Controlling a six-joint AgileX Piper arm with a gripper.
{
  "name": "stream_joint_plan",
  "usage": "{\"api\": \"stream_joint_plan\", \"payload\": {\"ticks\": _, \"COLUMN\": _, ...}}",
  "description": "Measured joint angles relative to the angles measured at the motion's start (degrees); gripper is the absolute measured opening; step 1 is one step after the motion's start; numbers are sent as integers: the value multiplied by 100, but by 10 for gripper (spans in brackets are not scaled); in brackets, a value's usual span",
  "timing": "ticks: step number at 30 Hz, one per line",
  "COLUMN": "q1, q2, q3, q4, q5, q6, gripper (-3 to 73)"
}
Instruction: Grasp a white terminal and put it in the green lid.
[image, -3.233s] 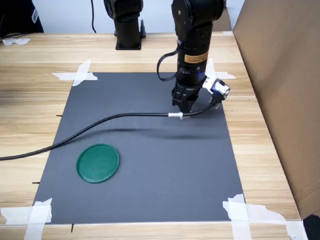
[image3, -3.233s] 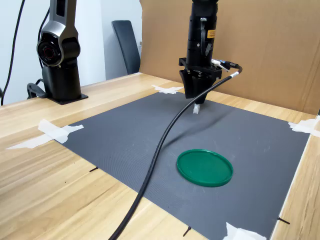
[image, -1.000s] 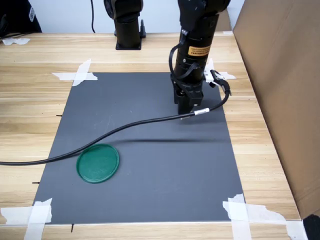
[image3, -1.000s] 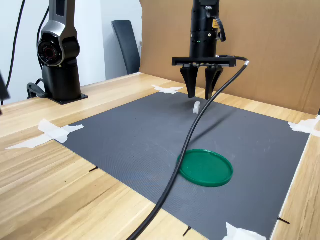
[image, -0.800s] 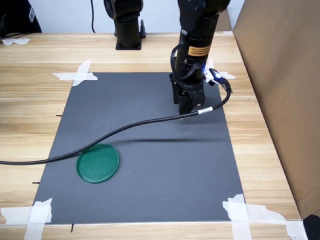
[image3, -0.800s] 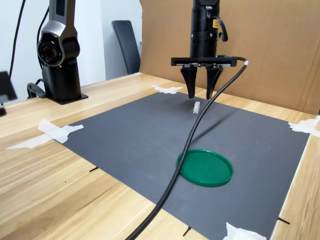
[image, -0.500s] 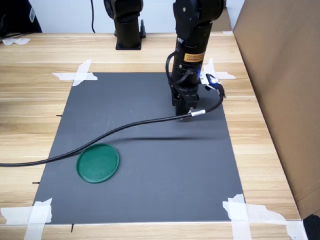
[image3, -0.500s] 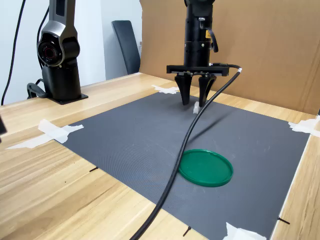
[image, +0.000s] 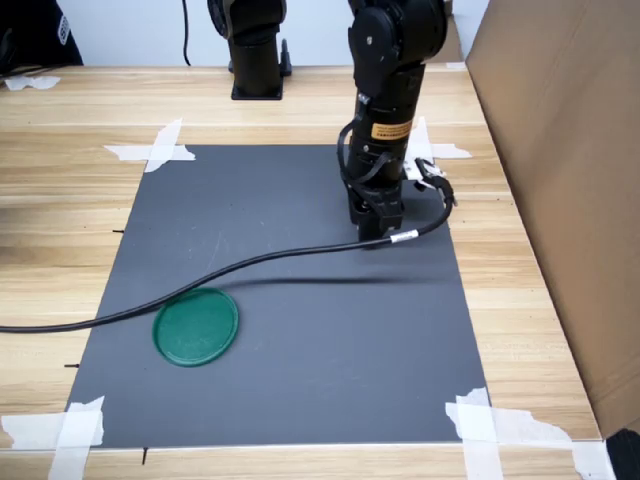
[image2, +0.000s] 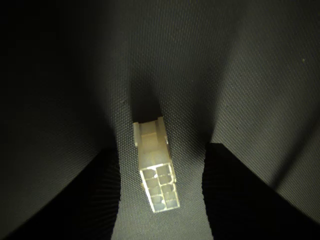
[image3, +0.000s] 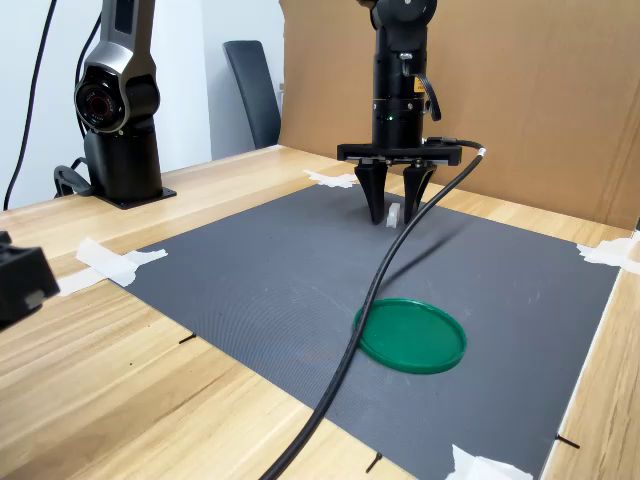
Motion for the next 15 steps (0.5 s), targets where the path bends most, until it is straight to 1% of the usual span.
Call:
{"api": "stream_joint_plan", "payload": {"ticks": 4, "q1": 0, "q2": 4, "q3": 0, "q4": 145, "q5": 0, "q6": -87, "gripper": 429}}
{"api": "stream_joint_plan", "payload": {"ticks": 15, "q1": 0, "q2": 4, "q3": 0, "q4": 198, "q5": -48, "q6": -214, "gripper": 418}}
